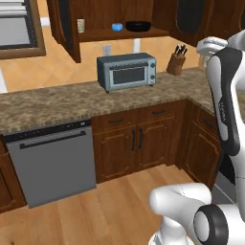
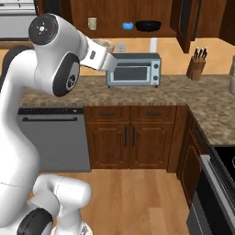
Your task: Gather all objects into one cabinet and sort the glasses and bowls to opposite sides.
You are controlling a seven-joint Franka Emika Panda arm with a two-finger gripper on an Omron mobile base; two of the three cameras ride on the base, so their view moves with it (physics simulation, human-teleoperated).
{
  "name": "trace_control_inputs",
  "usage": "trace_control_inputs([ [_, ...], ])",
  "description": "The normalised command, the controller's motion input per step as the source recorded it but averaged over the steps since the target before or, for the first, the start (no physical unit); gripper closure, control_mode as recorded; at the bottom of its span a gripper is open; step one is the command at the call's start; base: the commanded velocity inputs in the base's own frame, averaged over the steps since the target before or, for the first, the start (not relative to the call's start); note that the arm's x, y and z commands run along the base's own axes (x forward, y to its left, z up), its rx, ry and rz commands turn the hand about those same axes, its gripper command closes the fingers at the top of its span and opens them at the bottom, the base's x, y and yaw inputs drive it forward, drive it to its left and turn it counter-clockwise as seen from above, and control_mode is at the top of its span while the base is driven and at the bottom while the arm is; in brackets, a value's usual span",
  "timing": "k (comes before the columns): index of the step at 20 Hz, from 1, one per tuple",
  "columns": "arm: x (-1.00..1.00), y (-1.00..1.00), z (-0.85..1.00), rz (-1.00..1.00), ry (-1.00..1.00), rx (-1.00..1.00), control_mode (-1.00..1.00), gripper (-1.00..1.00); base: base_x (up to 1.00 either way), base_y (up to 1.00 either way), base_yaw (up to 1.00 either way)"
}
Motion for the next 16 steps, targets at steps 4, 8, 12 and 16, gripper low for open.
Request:
trace_control_inputs([
  [4,0.00,0.00,0.00,0.00,0.00,0.00,1.00,1.00,0.70,-0.18,0.17],
  [8,0.00,0.00,0.00,0.00,0.00,0.00,1.00,1.00,0.58,-0.16,0.08],
  [12,0.00,0.00,0.00,0.00,0.00,0.00,1.00,1.00,0.53,0.00,0.09],
  [16,0.00,0.00,0.00,0.00,0.00,0.00,1.00,1.00,0.61,0.00,0.19],
])
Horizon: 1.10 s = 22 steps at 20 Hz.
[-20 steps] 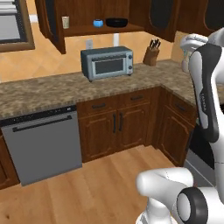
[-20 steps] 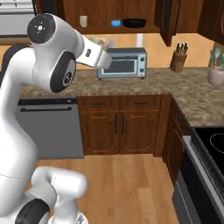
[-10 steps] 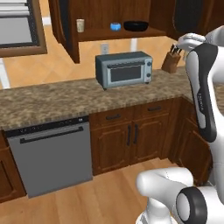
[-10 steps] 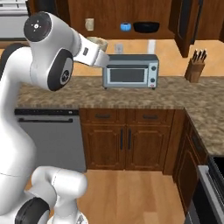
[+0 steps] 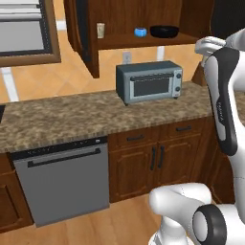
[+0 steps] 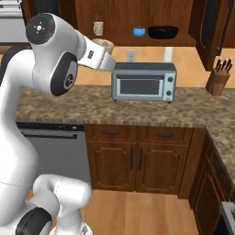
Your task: Gather all objects into one cabinet and sort the glasses and bowls to opposite sides.
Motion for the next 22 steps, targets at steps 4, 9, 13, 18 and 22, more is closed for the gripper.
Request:
trace_control_inputs([
  [4,0.00,0.00,0.00,0.00,0.00,0.00,1.00,1.00,0.63,-0.13,0.16],
  [9,0.00,0.00,0.00,0.00,0.00,0.00,1.00,1.00,0.72,-0.12,0.12],
  [13,0.00,0.00,0.00,0.00,0.00,0.00,1.00,1.00,0.67,-0.09,0.12],
  [18,0.00,0.00,0.00,0.00,0.00,0.00,1.00,1.00,0.53,-0.31,0.09],
  [22,0.00,0.00,0.00,0.00,0.00,0.00,1.00,1.00,0.56,-0.29,0.12],
])
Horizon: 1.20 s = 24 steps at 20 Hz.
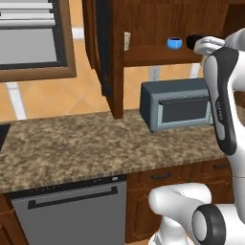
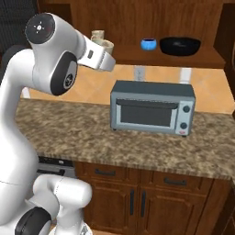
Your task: Gather all objects into one cabinet and sort the glasses and bowls to opposite sides.
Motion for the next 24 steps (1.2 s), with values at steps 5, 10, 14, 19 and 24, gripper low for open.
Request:
trace_control_inputs([
  [5,0.00,0.00,0.00,0.00,0.00,0.00,1.00,1.00,0.48,-0.12,0.10],
  [10,0.00,0.00,0.00,0.00,0.00,0.00,1.00,1.00,0.30,-0.03,0.04],
  [14,0.00,0.00,0.00,0.00,0.00,0.00,1.00,1.00,0.42,-0.10,0.06],
  [19,0.00,0.00,0.00,0.00,0.00,0.00,1.00,1.00,0.30,-0.01,0.02],
  [24,0.00,0.00,0.00,0.00,0.00,0.00,1.00,1.00,0.35,-0.03,0.04],
])
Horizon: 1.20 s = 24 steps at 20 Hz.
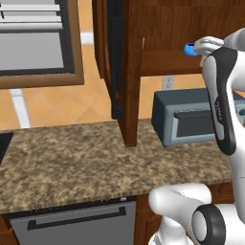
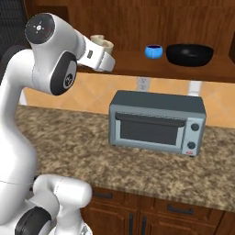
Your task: Gather all objects into one cabinet and sort the glasses and bowls to opposite sides.
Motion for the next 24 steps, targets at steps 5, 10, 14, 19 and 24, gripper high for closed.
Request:
trace_control_inputs([
  [5,0.01,0.00,0.03,0.00,0.01,-0.01,-1.00,1.00,0.19,0.00,0.01],
  [10,0.22,0.00,0.19,0.00,0.09,-0.03,-1.00,1.00,0.00,0.00,0.00],
  [14,0.80,0.00,-0.14,0.06,0.11,-0.03,-1.00,1.00,0.00,0.00,0.00],
  [19,0.79,0.02,0.01,0.12,-0.06,-0.01,-1.00,1.00,0.00,0.00,0.00],
  [24,0.25,0.08,-0.17,0.06,0.00,0.01,-1.00,1.00,0.00,0.00,0.00],
])
